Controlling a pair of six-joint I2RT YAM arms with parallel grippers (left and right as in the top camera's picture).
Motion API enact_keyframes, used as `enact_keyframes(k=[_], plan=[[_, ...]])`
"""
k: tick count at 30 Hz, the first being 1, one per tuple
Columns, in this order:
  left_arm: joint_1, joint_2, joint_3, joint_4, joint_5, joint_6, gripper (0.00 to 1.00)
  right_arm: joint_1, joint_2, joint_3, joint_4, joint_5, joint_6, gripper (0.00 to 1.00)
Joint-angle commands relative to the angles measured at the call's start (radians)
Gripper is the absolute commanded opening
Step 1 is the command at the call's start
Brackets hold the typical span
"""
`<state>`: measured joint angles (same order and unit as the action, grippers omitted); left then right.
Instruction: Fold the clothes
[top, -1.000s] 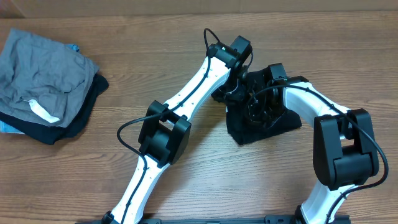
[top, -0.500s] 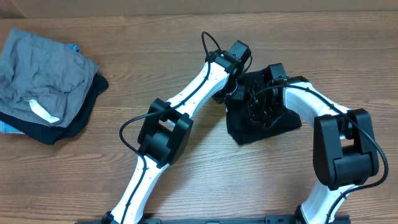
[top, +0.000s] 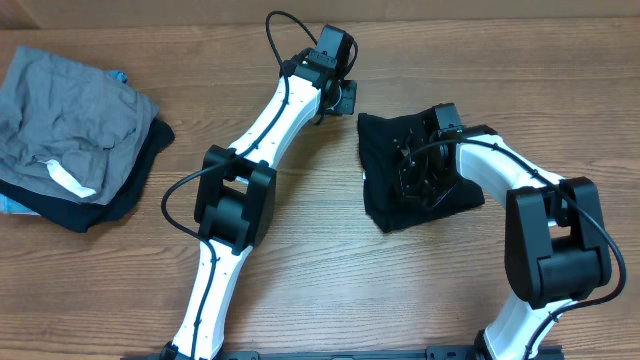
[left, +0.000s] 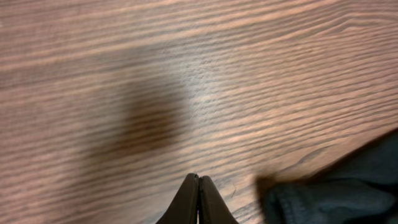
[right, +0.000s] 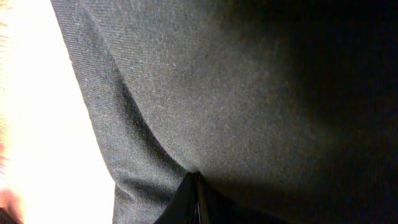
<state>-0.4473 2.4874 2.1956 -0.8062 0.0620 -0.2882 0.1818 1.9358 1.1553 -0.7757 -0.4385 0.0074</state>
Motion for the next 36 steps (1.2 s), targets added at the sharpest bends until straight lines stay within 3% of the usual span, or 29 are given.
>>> enact_keyframes(k=[1,3,7,13,25,28,36], plan=[[-0.011,0.003,0.112,-0.034,-0.012,0.057,0.04,0.008,0.052,-0.063,0.009,0.079,-0.003,0.04],[-0.012,0.003,0.174,-0.084,0.037,0.058,0.04,0.008,0.052,-0.065,0.011,0.079,-0.003,0.04],[-0.024,0.010,0.175,-0.130,0.293,0.056,0.04,0.008,0.052,-0.069,0.017,0.078,-0.003,0.04],[-0.080,0.011,0.128,-0.132,0.313,0.069,0.04,0.008,0.052,-0.069,0.016,0.078,-0.002,0.04],[-0.157,0.011,-0.013,-0.098,0.175,0.112,0.04,0.008,0.052,-0.069,0.015,0.078,-0.002,0.04],[-0.153,0.011,-0.085,0.003,0.078,0.113,0.04,0.008,0.052,-0.069,0.012,0.078,-0.002,0.04],[-0.099,0.011,-0.207,0.289,0.010,0.114,0.04,0.008,0.052,-0.084,-0.019,0.079,0.013,0.04]])
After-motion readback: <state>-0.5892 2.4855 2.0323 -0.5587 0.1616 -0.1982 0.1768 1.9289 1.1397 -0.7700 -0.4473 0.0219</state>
